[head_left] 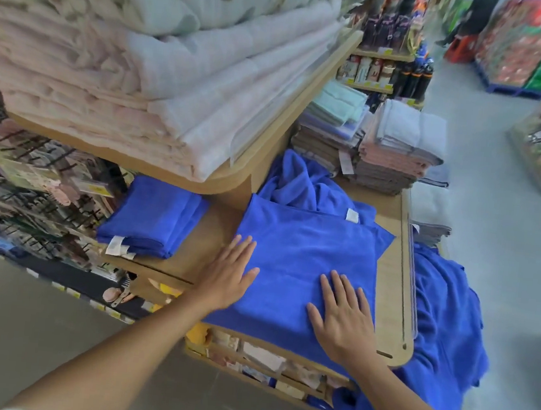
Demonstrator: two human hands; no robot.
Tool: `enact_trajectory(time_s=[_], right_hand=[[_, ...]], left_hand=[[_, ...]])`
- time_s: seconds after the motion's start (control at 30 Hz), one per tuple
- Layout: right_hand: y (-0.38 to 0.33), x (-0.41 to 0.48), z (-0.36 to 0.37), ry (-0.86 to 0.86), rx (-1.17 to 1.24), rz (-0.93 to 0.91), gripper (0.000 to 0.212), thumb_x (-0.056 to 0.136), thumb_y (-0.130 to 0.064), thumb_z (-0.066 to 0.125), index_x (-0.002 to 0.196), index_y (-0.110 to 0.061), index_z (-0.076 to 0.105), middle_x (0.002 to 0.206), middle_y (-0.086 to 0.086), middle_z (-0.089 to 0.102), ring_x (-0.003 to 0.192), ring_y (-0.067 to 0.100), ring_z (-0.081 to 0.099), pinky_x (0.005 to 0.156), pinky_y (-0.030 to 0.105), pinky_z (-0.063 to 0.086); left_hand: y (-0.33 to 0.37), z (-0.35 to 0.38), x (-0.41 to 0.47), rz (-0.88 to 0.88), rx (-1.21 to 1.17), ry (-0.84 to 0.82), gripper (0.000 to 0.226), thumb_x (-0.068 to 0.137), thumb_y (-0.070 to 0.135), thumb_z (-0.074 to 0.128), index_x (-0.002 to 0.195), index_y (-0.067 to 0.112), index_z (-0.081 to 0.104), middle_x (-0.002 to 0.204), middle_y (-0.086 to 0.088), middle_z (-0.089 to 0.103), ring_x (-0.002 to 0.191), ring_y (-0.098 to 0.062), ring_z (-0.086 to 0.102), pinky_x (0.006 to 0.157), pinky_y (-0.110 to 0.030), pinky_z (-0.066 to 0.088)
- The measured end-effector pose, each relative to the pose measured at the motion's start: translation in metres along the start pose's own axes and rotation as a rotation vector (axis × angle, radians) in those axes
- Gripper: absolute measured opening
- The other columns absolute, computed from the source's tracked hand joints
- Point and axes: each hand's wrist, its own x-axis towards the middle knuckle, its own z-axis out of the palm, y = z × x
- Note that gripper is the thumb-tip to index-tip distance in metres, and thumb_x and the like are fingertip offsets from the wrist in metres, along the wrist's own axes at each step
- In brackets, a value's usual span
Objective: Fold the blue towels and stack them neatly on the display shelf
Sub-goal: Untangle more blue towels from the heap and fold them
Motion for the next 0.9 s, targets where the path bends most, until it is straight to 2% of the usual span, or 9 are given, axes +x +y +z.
enact_trajectory(time_s=[0.13,0.27,0.33,0.43,0.5,0.6,0.67,0.77,0.9], right_hand=[[0.001,0.002,0.003,0.03,0.021,0.012,0.078,0.099,-0.071,0.006,0.163,-0.028,0.017,0.171,-0.005,0.012,0.158,0.017,0.006,0.126,0.041,-0.002],[-0.001,0.0,-0.002,0.067,0.043,0.025,0.074,0.1,-0.07,0.015,0.16,-0.029,0.029,0.168,-0.007,0.024,0.156,0.016,0.018,0.125,0.04,0.004],[0.003,0.007,-0.009,0.038,0.092,0.031,0.068,0.099,-0.069,0.021,0.154,-0.034,0.04,0.162,-0.012,0.034,0.151,0.014,0.029,0.121,0.038,0.019],[0.027,0.052,-0.038,0.04,0.386,0.149,0.036,0.099,-0.052,0.042,0.124,-0.035,0.062,0.132,-0.01,0.059,0.123,0.017,0.058,0.096,0.035,0.045],[0.053,0.093,-0.06,0.12,0.515,0.257,0.032,0.101,-0.027,0.052,0.131,-0.023,0.06,0.135,0.003,0.058,0.12,0.026,0.06,0.095,0.038,0.046],[0.084,0.138,-0.079,0.09,0.483,0.369,0.05,0.099,-0.01,0.048,0.149,-0.011,0.046,0.15,0.014,0.048,0.128,0.035,0.054,0.1,0.043,0.047],[0.095,0.155,-0.082,-0.004,0.482,0.401,0.054,0.096,-0.006,0.048,0.15,-0.01,0.044,0.148,0.016,0.051,0.121,0.038,0.06,0.095,0.047,0.052],[0.107,0.168,-0.08,-0.058,0.52,0.403,0.039,0.095,-0.009,0.05,0.132,-0.012,0.063,0.123,0.014,0.069,0.094,0.035,0.07,0.082,0.043,0.058],[0.119,0.172,-0.081,-0.033,0.493,0.376,0.017,0.094,-0.022,0.064,0.109,-0.02,0.073,0.097,0.001,0.071,0.087,0.022,0.066,0.069,0.03,0.045]], left_hand=[[-0.019,0.012,0.016,-0.031,0.124,-0.04,0.068,0.105,0.054,0.03,0.162,0.023,0.01,0.17,0.008,0.001,0.156,-0.011,-0.003,0.126,-0.037,0.007],[-0.027,0.01,0.029,0.026,-0.092,0.202,0.056,0.098,0.039,0.056,0.146,0.013,0.047,0.154,-0.003,0.043,0.142,-0.025,0.042,0.112,-0.04,0.038],[-0.03,-0.003,0.045,-0.025,-0.193,0.31,0.054,0.092,0.029,0.069,0.138,0.006,0.053,0.141,-0.011,0.053,0.128,-0.033,0.053,0.103,-0.043,0.044],[-0.035,-0.027,0.087,-0.175,-0.256,0.287,0.066,0.09,0.036,0.071,0.142,0.003,0.048,0.143,-0.018,0.053,0.133,-0.036,0.049,0.11,-0.048,0.04],[-0.035,-0.037,0.115,-0.246,-0.392,0.176,0.059,0.091,0.045,0.068,0.136,0.009,0.055,0.138,-0.012,0.06,0.13,-0.031,0.054,0.11,-0.047,0.041],[-0.029,-0.039,0.14,-0.292,-0.469,0.138,0.046,0.09,0.051,0.067,0.116,0.012,0.068,0.117,-0.008,0.071,0.113,-0.03,0.064,0.104,-0.047,0.047],[-0.024,-0.036,0.146,-0.325,-0.513,0.166,0.042,0.089,0.048,0.071,0.112,0.013,0.068,0.112,-0.005,0.072,0.109,-0.028,0.065,0.102,-0.046,0.048],[-0.024,-0.032,0.149,-0.403,-0.577,0.215,0.036,0.084,0.046,0.075,0.108,0.021,0.064,0.113,-0.002,0.07,0.109,-0.027,0.065,0.102,-0.046,0.048],[-0.028,-0.027,0.144,-0.399,-0.527,0.241,0.04,0.084,0.045,0.074,0.115,0.023,0.062,0.114,-0.001,0.07,0.107,-0.027,0.065,0.101,-0.049,0.049]])
